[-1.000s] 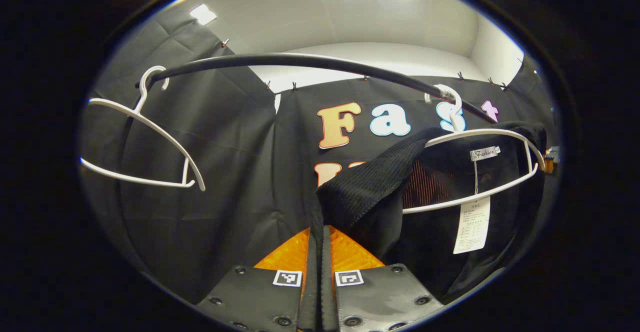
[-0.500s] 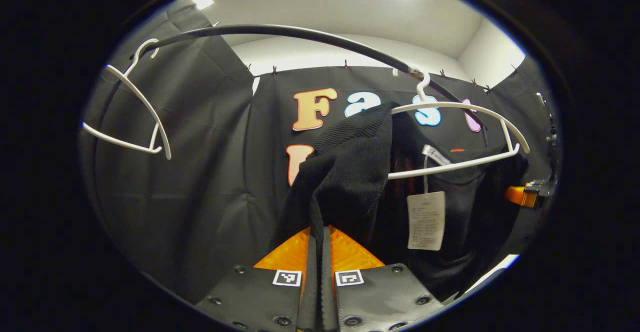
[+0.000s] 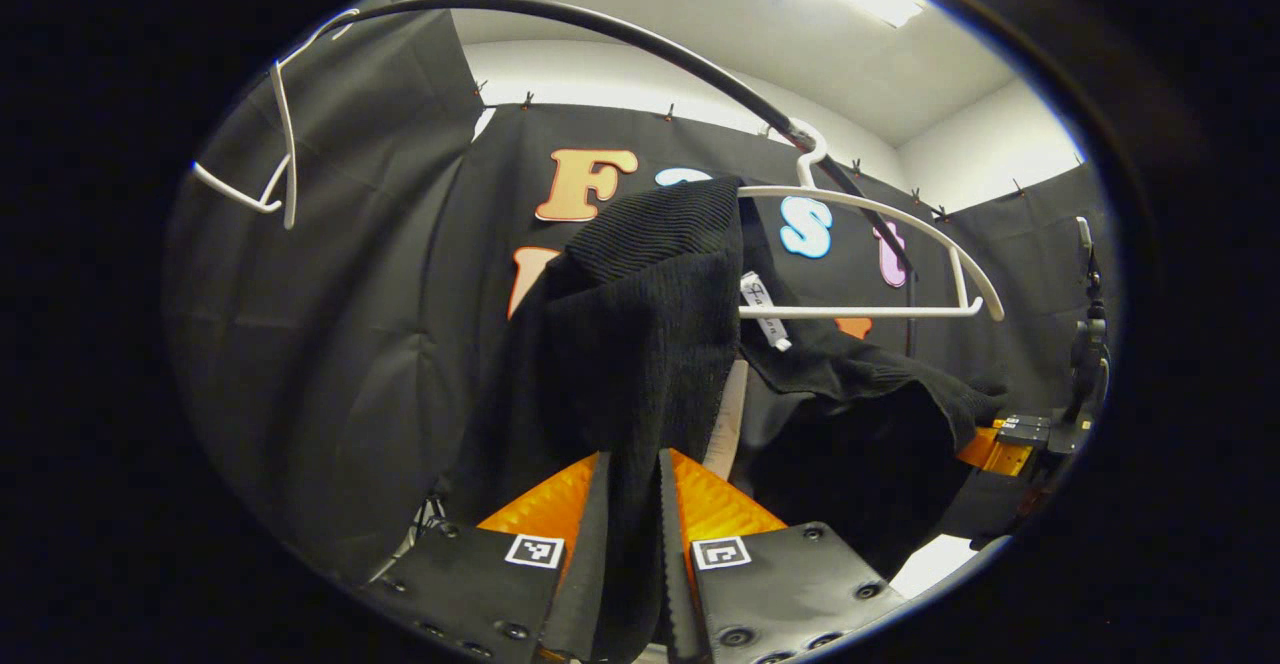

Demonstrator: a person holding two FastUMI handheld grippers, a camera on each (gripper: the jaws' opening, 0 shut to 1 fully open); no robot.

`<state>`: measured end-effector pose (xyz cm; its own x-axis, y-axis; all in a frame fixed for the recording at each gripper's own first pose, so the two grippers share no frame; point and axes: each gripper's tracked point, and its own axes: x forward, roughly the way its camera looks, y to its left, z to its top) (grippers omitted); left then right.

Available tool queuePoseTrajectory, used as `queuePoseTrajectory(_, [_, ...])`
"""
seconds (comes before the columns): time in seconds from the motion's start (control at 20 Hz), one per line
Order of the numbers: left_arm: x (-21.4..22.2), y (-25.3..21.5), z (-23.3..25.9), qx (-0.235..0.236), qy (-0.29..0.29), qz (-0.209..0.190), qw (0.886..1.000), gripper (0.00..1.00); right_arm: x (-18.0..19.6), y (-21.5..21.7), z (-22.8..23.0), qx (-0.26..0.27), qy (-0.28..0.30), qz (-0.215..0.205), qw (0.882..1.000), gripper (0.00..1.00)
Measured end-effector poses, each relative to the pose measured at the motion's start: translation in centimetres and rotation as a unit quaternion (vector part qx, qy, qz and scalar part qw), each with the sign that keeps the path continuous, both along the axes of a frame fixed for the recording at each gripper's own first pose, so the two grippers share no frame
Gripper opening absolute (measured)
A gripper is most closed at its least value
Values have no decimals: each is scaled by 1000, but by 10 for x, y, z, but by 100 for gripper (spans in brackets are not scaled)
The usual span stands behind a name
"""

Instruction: Grasp the clothes on the hanger with both hands and then place them into the laundry hamper below.

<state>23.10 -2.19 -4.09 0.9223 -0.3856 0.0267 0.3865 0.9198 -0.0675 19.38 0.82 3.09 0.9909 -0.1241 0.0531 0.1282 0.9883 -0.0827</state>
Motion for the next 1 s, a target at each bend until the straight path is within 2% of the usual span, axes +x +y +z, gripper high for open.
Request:
queuePoseTrajectory(0.15, [-8, -18, -15, 14, 12, -23, 1000, 48, -6, 2, 3, -1, 0, 0, 1000, 1])
queuePoseTrajectory(0.25, [0, -17, -27, 27, 16, -6, 999, 57, -10, 2, 6, -4, -3, 1, 1000, 1])
queuePoseTrajectory(0.3, [6, -18, -36, 39, 23, 2, 999, 72, -13, 3, 8, -7, -4, 2, 1000, 1])
queuePoseTrajectory(0.4, [16, -18, -48, 63, 29, 19, 997, 64, -14, 7, 10, -13, -6, 4, 1000, 1])
queuePoseTrajectory(0.45, [22, -13, -51, 78, 22, 36, 996, 57, -18, 10, 11, -13, -8, 5, 1000, 1])
queuePoseTrajectory(0.5, [28, -9, -49, 91, 10, 54, 994, 57, -20, 12, 12, -12, -9, 7, 1000, 1])
queuePoseTrajectory(0.55, [35, 4, -45, 113, -2, 88, 990, 34, -21, 13, 13, -10, -11, 8, 1000, 1])
queuePoseTrajectory(0.6, [41, 11, -44, 126, -3, 99, 987, 10, -23, 15, 14, -9, -12, 9, 1000, 1])
queuePoseTrajectory(0.7, [50, 20, -35, 122, -5, 116, 986, 9, -23, 19, 14, -8, -13, 14, 1000, 1])
queuePoseTrajectory(0.75, [53, 30, -29, 119, -8, 133, 984, 7, -22, 24, 14, -8, -13, 16, 1000, 1])
queuePoseTrajectory(0.95, [71, 77, 26, 96, -38, 218, 970, 7, -22, 40, 12, -4, -12, 30, 999, 1])
queuePoseTrajectory(1.0, [72, 93, 34, 92, -43, 230, 968, 4, -20, 45, 12, -3, -13, 34, 999, 1])
